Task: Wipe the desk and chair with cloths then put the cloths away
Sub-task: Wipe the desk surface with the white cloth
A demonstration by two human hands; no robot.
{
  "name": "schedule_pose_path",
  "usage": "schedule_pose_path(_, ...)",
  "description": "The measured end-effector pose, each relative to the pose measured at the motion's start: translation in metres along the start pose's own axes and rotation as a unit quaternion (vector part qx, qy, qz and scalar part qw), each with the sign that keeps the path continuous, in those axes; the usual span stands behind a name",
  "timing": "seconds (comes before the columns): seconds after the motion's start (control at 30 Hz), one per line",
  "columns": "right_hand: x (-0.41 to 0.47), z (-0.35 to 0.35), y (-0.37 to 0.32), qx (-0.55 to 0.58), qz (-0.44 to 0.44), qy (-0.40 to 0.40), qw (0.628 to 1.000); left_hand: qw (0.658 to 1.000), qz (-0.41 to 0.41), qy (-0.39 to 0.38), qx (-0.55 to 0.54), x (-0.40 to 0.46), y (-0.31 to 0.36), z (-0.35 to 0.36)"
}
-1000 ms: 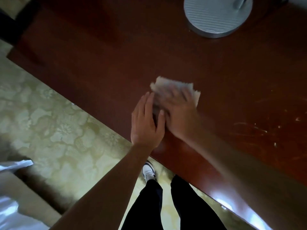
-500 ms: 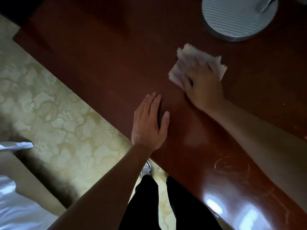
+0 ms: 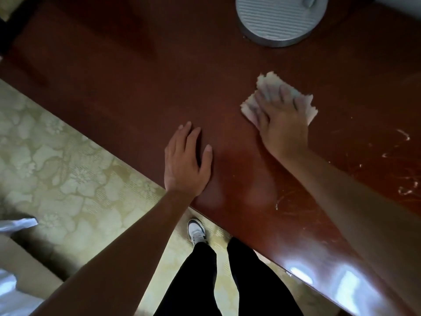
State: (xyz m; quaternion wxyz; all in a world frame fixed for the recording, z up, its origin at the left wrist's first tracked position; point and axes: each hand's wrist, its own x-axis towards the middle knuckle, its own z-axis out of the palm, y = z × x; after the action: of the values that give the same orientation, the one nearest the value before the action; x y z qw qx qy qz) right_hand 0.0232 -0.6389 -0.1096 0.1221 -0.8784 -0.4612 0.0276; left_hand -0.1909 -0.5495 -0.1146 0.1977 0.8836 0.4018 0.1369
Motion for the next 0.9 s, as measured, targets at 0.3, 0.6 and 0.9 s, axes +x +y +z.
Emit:
schedule_pose_path(0.3,-0.058,-0.006,-0.007,0.051,-0.136,-0.024,0.989,0.998,0.048,-0.011,-0.050,0.023,0.054,0.018)
schedule_pose_path(0.6,0.041,-0.035,0.129,0.002,0.047,-0.007,0.999,0.988,0.107,-0.051,-0.097,0.034,0.128,0.057)
schedule_pose_path(0.9,-0.044,-0.038,0.110,0.097,-0.173,-0.041,0.979,0.988,0.125,-0.062,-0.062,0.045,0.134,0.066)
